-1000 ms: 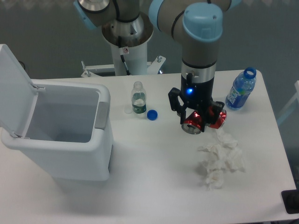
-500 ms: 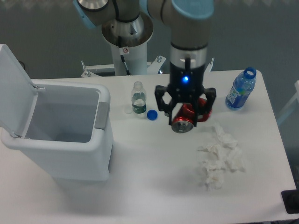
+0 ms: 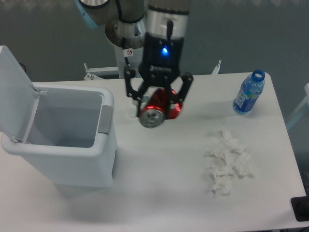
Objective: Place the cans in the trash can
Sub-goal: 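Carry the red can over to the open white trash bin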
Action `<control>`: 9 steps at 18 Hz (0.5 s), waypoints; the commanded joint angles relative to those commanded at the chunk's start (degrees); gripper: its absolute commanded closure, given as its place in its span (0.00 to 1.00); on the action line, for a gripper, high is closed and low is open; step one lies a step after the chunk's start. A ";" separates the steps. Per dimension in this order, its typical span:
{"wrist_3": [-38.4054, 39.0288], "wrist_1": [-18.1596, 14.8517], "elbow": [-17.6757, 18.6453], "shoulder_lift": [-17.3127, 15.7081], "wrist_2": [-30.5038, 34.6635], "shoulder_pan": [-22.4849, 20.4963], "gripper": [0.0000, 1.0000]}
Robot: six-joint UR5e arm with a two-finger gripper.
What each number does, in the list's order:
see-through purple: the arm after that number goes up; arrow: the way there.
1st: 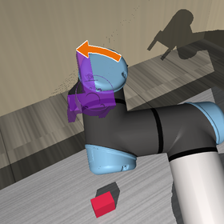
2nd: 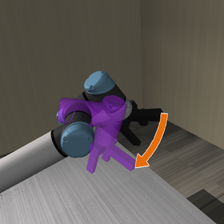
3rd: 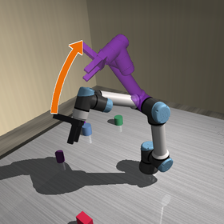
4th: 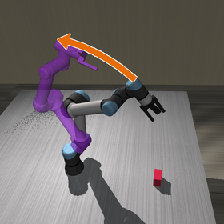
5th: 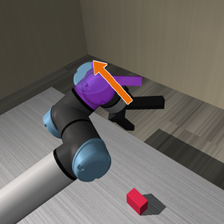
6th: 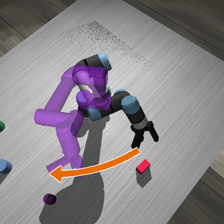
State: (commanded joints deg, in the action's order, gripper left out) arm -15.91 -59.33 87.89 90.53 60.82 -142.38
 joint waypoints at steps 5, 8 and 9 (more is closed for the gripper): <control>2.89 0.00 0.00 -0.44 0.00 2.80 0.50; 4.65 0.00 0.18 -0.88 0.00 4.57 0.50; 5.53 0.00 0.18 -0.88 0.00 5.35 0.50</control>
State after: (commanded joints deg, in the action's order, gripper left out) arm -10.38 -59.33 88.07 89.65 60.82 -137.03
